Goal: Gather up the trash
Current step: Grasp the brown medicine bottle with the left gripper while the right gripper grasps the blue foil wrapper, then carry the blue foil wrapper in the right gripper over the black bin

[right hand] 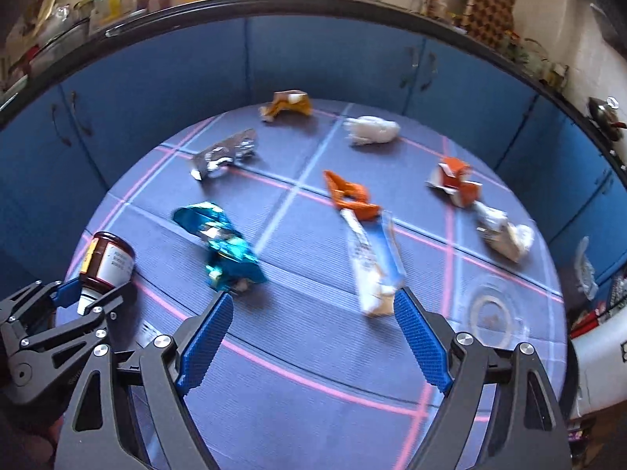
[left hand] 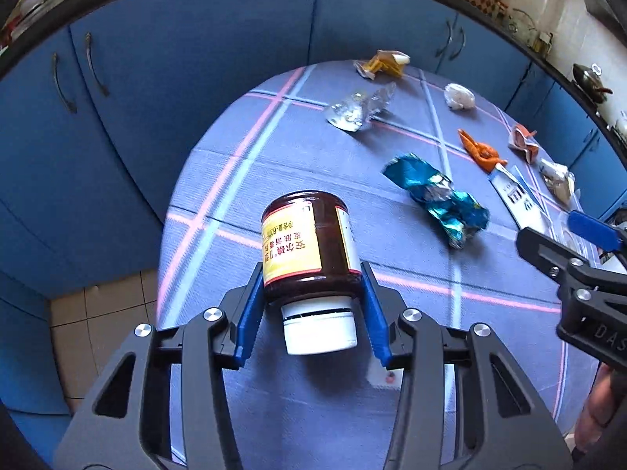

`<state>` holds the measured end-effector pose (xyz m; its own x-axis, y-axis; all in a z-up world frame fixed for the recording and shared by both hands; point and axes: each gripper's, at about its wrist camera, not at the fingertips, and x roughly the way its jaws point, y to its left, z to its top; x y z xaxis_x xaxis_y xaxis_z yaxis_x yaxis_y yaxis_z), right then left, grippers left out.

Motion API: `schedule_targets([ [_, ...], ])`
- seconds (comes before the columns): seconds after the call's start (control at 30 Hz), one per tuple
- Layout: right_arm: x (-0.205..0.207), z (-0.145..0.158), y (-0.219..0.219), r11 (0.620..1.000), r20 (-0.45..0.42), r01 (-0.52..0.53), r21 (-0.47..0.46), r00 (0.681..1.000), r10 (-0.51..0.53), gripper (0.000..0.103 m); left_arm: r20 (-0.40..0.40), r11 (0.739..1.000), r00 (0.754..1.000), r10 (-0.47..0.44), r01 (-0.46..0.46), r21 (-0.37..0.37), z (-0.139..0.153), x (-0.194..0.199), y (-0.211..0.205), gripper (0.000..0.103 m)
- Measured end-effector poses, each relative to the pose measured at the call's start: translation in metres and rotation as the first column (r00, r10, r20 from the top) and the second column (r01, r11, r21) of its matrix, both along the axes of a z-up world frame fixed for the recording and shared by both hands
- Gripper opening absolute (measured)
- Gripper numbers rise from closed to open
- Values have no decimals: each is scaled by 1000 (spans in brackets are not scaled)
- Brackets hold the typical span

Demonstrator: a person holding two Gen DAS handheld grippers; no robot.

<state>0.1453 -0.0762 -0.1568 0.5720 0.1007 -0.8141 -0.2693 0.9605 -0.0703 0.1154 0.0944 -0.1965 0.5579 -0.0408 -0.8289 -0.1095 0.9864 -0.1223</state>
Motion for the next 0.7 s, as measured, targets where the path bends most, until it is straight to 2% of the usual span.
schedule_targets([
  [0.13, 11, -7, 23, 999, -4, -49, -1, 999, 49, 80, 8, 1000, 1000, 6, -6, -3, 0, 7, 13, 47],
  [0.47, 44, -39, 50, 995, -121, -99, 30, 987, 102, 53, 15, 1000, 1000, 23, -22, -13, 0, 29, 30, 47],
  [0.5, 45, -40, 50, 994, -123, -102, 39, 987, 106, 52, 16, 1000, 1000, 20, -20, -12, -1, 30, 29, 47],
  [0.53, 46, -40, 50, 993, -123, -105, 46, 986, 110, 43, 17, 1000, 1000, 17, -17, -11, -1, 31, 28, 47],
  [0.6, 46, -39, 50, 992, -122, -114, 58, 985, 120, 37, 18, 1000, 1000, 16, -16, -15, -1, 32, 28, 47],
  [0.63, 45, -37, 49, 993, -111, -109, 46, 987, 113, 30, 20, 1000, 1000, 20, -20, -21, 0, 31, 27, 47],
  [0.7, 43, -35, 47, 994, -101, -105, 40, 989, 109, 29, 26, 1000, 1000, 16, -15, -23, 2, 31, 25, 47],
])
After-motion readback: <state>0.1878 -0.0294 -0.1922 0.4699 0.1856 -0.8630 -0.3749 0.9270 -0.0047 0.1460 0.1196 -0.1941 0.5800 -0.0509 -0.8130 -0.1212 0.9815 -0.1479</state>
